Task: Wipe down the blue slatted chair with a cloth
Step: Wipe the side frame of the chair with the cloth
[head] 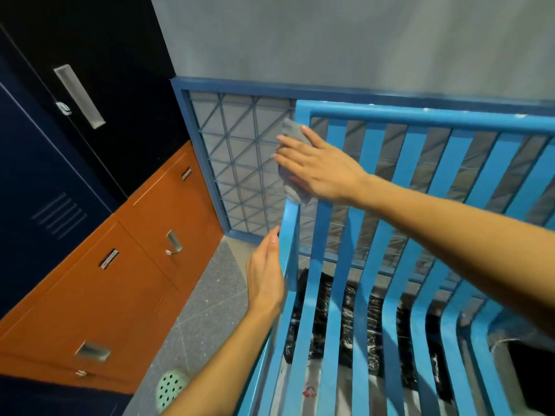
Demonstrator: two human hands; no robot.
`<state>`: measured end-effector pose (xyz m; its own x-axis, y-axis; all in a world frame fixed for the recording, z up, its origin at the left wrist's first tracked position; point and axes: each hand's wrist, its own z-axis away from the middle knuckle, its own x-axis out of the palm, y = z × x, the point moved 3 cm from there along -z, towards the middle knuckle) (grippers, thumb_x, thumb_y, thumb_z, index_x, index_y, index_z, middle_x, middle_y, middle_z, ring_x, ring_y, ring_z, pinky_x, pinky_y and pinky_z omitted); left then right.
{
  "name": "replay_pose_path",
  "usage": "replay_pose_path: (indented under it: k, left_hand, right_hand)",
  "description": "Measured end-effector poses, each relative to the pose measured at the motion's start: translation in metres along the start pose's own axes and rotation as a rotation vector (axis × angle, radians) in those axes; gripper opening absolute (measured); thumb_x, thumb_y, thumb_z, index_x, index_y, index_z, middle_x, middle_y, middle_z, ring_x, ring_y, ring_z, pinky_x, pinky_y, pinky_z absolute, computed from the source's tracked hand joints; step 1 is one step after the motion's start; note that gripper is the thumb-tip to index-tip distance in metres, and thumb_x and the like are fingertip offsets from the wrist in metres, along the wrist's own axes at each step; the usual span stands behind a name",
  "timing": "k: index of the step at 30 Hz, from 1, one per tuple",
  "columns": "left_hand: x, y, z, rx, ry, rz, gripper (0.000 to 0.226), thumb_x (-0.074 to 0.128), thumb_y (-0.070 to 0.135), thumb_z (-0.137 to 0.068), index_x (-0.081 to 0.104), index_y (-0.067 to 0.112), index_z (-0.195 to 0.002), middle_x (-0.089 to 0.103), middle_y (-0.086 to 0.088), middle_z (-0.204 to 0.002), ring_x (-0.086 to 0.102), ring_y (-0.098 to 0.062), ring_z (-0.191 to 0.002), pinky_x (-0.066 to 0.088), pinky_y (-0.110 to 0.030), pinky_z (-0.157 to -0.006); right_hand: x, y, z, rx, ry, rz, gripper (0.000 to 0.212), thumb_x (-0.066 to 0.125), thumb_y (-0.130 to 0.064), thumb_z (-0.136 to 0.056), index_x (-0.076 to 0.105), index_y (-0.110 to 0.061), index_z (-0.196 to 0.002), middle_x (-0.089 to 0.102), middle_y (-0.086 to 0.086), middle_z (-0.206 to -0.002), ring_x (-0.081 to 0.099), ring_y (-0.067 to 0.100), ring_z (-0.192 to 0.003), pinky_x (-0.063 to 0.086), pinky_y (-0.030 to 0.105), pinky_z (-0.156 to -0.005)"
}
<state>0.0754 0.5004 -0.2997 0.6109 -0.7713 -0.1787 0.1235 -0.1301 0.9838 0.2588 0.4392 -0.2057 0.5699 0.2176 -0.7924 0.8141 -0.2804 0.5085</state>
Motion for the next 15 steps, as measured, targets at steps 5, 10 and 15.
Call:
replay_pose_path:
  k: [5, 10, 15]
  left_hand:
    - [-0.004, 0.005, 0.001, -0.049, 0.017, 0.064, 0.033, 0.033, 0.038, -0.103, 0.065, 0.045, -0.099, 0.07, 0.023, -0.087, 0.064, 0.005, -0.082, 0.044, -0.006, -0.063]
    - [-0.003, 0.0, -0.001, -0.052, 0.06, 0.123, 0.038, 0.031, 0.042, -0.103, 0.069, 0.037, -0.105, 0.07, 0.027, -0.085, 0.065, 0.004, -0.081, 0.048, -0.012, -0.069]
    - [-0.01, -0.016, -0.007, -0.111, 0.152, 0.216, 0.037, 0.033, 0.041, -0.103, 0.068, 0.029, -0.109, 0.064, 0.001, -0.119, 0.058, -0.013, -0.11, 0.049, -0.035, -0.093]
  right_hand:
    - [-0.01, 0.025, -0.016, -0.011, -0.004, 0.097, 0.045, 0.036, -0.025, -0.1, 0.048, -0.002, -0.137, 0.049, 0.016, -0.142, 0.024, 0.031, -0.145, 0.007, 0.052, -0.12]
    - [0.004, -0.016, 0.003, 0.085, -0.034, -0.011, 0.05, 0.03, -0.029, -0.1, 0.044, -0.002, -0.14, 0.042, 0.017, -0.147, 0.018, 0.032, -0.147, 0.007, 0.053, -0.12]
    - [0.022, -0.086, 0.029, 0.197, -0.05, -0.213, 0.052, 0.028, -0.033, -0.101, 0.047, -0.003, -0.139, 0.043, 0.016, -0.147, 0.018, 0.031, -0.147, 0.01, 0.055, -0.119]
